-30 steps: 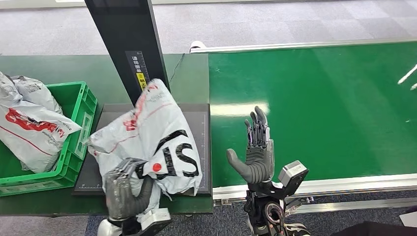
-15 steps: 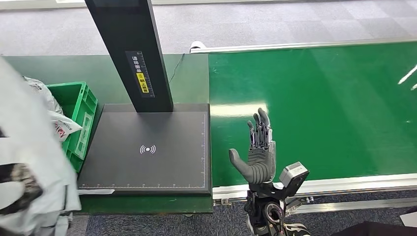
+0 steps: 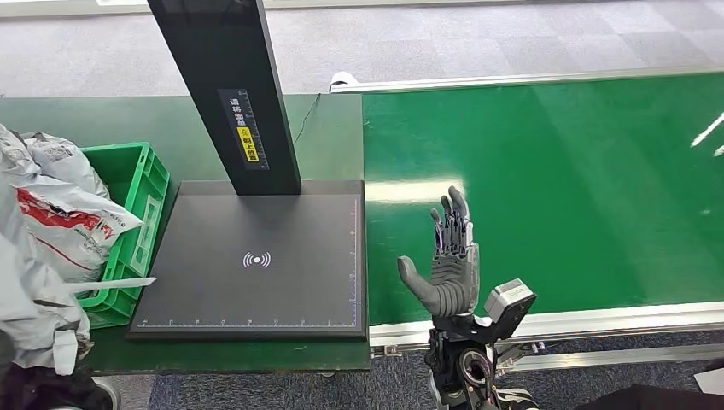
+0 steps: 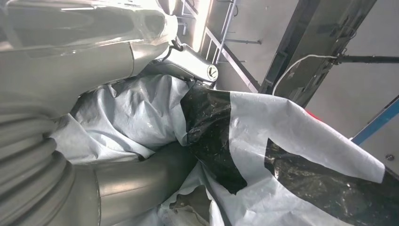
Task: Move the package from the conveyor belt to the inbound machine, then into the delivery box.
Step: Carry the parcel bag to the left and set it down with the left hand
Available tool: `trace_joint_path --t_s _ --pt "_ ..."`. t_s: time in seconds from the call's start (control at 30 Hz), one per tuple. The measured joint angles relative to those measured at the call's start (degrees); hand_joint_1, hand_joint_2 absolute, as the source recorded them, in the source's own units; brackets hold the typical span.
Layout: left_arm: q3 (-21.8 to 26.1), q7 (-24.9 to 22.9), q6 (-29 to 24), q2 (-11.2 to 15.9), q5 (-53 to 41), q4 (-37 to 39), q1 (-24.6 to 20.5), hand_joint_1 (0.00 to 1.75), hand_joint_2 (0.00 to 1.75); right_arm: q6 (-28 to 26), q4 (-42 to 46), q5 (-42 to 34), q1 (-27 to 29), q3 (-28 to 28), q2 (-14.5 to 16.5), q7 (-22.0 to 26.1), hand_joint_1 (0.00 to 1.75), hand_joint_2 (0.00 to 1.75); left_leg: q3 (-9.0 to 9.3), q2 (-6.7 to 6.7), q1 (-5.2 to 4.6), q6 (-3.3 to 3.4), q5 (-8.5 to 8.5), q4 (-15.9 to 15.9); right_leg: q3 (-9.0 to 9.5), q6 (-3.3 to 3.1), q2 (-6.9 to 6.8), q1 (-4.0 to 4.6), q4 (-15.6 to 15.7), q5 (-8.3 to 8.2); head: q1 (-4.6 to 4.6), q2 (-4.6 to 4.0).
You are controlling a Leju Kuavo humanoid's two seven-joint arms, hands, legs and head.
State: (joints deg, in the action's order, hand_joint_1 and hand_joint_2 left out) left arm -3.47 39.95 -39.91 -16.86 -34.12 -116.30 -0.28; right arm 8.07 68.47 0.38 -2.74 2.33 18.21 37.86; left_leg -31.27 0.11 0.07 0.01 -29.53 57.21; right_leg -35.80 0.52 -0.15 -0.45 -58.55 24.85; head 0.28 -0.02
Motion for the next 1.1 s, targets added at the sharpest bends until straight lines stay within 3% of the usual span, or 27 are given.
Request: trace_joint_path --t_s 0.37,0.53,0.7,0.8,0.93,1.1 --pt "2.00 0.00 0.01 0.85 -1.10 3.44 -2.22 1.40 1.75 0.09 -0.28 -0.08 -0.09 -0.02 0.00 0.09 0.00 1.75 -0.02 -0.02 -0.01 0.01 0.00 0.00 -0.02 0.00 -0.03 0.00 0.02 0.00 0.00 -0.01" --pt "10.71 -0.08 0.07 3.09 -6.05 18.49 -13.44 1.38 1.75 0.22 -0.89 -0.30 -1.01 0.09 0.13 0.27 0.00 1.75 -0.03 -0.08 -0.01 -0.10 0.22 0.00 -0.01 -0.20 -0.14 0.02 0.00 -0.16 0.01 -0.01" --pt "23.28 -2.55 0.07 8.42 -16.82 39.80 -28.51 1.38 1.75 0.13 -1.38 -0.80 -1.33 0.40 0.15 0.31 0.00 1.75 -0.05 -0.02 0.03 -0.27 0.44 0.00 -0.09 -0.38 -0.10 0.09 -0.07 -0.33 0.01 0.00" --pt "28.91 -5.71 0.05 11.32 -22.56 49.96 -35.00 1.37 1.75 0.11 -1.36 -1.01 -1.12 0.50 0.15 0.20 0.00 1.75 -0.05 0.06 0.03 -0.30 0.46 0.00 -0.16 -0.42 -0.01 0.09 -0.12 -0.37 0.00 0.00" --pt "33.09 -10.43 0.03 14.10 -28.66 60.41 -40.51 1.36 1.75 0.11 -0.79 -1.01 -0.27 0.47 0.21 -0.22 0.00 1.75 -0.13 0.03 0.03 -0.30 0.47 0.00 -0.21 -0.42 -0.03 0.10 -0.12 -0.36 0.01 -0.01" --pt "34.71 -13.04 -0.04 15.74 -31.44 67.87 -43.60 1.36 1.75 0.11 0.08 -1.00 0.70 0.42 0.43 -0.44 0.00 1.75 -0.20 0.03 0.03 -0.29 0.45 0.00 -0.26 -0.42 -0.02 0.08 -0.11 -0.35 0.03 0.00"
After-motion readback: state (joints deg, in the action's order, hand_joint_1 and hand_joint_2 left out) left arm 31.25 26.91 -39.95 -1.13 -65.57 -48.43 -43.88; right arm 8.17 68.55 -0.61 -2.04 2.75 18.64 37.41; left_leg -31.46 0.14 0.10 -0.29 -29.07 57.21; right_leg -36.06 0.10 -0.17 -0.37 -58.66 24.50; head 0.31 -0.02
